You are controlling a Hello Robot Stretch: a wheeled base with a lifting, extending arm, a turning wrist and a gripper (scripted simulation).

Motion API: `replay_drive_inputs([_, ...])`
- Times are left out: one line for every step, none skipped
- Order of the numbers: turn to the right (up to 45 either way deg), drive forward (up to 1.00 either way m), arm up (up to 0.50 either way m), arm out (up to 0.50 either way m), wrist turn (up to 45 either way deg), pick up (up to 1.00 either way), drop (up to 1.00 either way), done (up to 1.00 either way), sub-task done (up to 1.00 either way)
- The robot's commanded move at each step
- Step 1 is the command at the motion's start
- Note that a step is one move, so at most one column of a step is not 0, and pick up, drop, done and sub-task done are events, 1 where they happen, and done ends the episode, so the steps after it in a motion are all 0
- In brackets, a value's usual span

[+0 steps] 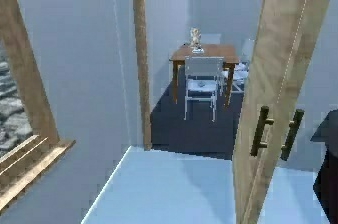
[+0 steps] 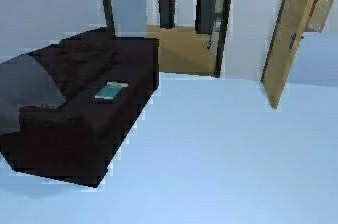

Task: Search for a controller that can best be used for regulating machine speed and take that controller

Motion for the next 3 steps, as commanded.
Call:
replay_drive_inputs([0.0, 0.80, 0.00, 0.00, 0.0, 0.00, 0.00, 0.00, 0.00])
replay_drive_inputs([15.0, 0.00, 0.00, 0.00, 0.0, 0.00, 0.00, 0.00, 0.00])
replay_drive_inputs([0.0, 1.00, 0.00, 0.00, 0.0, 0.00, 0.00, 0.00, 0.00])
